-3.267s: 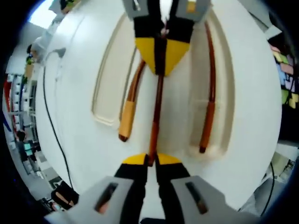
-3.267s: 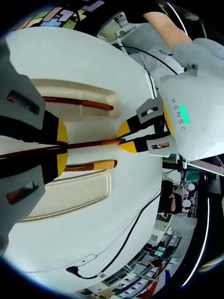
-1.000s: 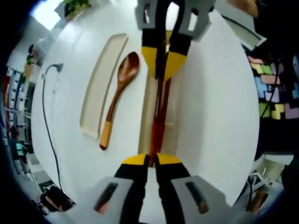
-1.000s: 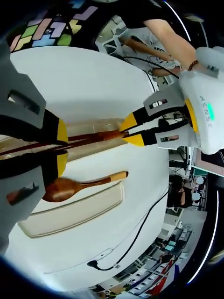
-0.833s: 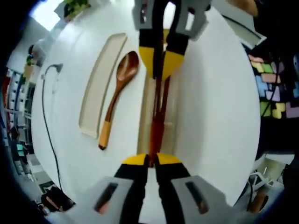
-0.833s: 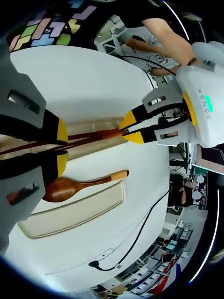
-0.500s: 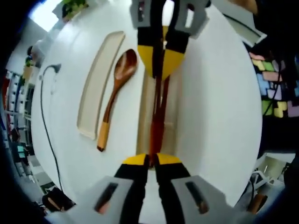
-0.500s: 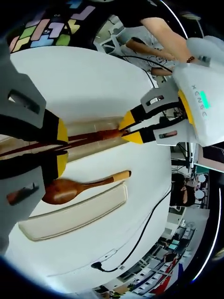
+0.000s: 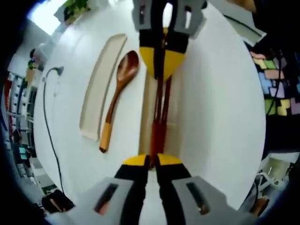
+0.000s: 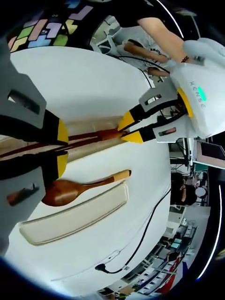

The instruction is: Arrange the utensils inside the cutlery case until each visible utensil rests in its matching compartment.

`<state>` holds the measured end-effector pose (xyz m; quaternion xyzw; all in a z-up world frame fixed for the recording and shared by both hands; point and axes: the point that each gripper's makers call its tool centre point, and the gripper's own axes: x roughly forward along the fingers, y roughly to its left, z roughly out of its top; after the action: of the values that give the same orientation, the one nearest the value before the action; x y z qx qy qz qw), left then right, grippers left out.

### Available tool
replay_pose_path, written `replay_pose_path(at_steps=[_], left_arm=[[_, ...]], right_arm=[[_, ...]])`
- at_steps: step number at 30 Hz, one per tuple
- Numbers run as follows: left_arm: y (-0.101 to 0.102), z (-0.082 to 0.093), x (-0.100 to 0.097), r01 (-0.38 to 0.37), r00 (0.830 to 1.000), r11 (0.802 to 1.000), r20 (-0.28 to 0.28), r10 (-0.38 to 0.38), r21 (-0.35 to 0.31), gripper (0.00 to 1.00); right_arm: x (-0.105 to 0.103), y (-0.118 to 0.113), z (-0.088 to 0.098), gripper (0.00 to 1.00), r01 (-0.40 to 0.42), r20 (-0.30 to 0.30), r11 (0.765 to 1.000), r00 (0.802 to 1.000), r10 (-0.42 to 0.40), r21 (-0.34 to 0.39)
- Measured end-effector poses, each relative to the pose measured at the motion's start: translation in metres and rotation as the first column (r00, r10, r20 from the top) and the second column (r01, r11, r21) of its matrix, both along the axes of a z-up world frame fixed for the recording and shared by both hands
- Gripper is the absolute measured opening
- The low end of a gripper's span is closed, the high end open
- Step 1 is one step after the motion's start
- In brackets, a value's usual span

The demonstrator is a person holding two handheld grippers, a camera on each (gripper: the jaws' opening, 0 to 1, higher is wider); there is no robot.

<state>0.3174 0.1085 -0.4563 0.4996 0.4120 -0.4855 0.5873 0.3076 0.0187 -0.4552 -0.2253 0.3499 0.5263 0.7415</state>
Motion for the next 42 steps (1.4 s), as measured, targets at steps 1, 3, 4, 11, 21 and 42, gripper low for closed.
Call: replay_pose_path(at_steps=[1,3,4,11,21,42], left_arm=[[0.001,0.000,-0.002,-0.007,1.000,1.000,-0.007,0.007,-0.004,0.07],[0.002,0.001,-0.003,-0.014,1.000,1.000,-0.006,0.014,-0.017,0.07],[0.003,0.001,-0.003,-0.015,1.000,1.000,-0.007,0.015,-0.020,0.07],[0.007,0.005,-0.006,-0.043,0.999,0.995,-0.014,0.042,-0.086,0.07],[0.004,0.021,0.001,-0.156,0.986,0.920,-0.006,0.165,-0.359,0.06],[0.020,0.023,0.061,-0.490,0.840,0.499,-0.235,0.489,-0.714,0.27]], right_arm=[[0.000,0.000,0.000,0.04,-0.001,0.003,1.000,1.000,0.001,-0.001],[0.000,-0.001,0.000,0.04,-0.003,0.002,1.000,1.000,0.003,-0.006],[0.000,-0.001,0.000,0.04,-0.004,0.001,1.000,1.000,0.004,-0.007],[-0.004,-0.004,0.003,0.04,-0.016,0.010,1.000,1.000,0.016,-0.005],[-0.001,-0.009,0.011,0.06,0.035,-0.017,0.996,0.999,-0.033,0.087],[0.042,-0.047,0.015,0.15,0.215,0.023,0.969,0.975,-0.220,0.122]])
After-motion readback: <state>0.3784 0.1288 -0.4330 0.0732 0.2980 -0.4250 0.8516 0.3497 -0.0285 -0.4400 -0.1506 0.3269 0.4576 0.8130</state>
